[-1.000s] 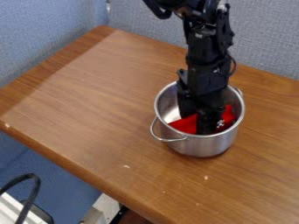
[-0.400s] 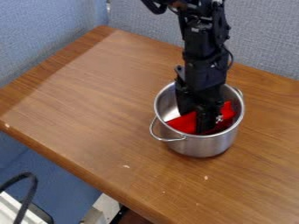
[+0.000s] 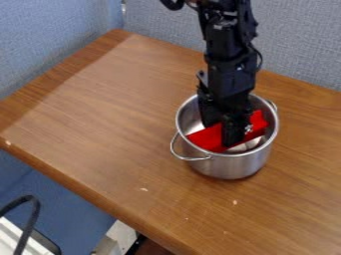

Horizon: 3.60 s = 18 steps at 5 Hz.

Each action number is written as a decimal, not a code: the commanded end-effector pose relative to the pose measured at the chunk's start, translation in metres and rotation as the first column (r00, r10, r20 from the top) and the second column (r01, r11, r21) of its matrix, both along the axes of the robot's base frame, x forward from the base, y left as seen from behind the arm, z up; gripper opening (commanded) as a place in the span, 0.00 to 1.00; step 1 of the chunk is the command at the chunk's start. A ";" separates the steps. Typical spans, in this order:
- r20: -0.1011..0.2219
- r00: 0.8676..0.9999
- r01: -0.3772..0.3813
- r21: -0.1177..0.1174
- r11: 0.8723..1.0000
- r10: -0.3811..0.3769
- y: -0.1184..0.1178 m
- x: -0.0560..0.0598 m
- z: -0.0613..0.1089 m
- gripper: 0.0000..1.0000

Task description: Put the red object in the metal pot

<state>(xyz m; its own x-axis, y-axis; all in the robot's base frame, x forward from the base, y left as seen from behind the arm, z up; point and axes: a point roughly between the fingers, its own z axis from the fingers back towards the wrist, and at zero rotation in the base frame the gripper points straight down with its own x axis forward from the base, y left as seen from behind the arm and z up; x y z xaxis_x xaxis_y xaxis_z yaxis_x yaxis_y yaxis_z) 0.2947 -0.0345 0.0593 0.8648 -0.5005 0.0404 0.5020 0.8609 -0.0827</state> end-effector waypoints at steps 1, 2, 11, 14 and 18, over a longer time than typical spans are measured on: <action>0.094 0.995 -0.013 -0.023 1.000 0.015 0.001 0.010 0.029 0.00; 0.096 0.995 -0.016 -0.035 0.999 0.019 0.002 0.010 0.033 0.00; 0.077 0.995 -0.050 -0.073 0.996 0.056 0.003 0.013 0.040 0.00; 0.060 0.996 -0.060 -0.077 0.995 0.064 0.004 0.015 0.037 0.00; 0.030 0.996 -0.077 -0.098 0.992 0.080 0.004 0.018 0.036 1.00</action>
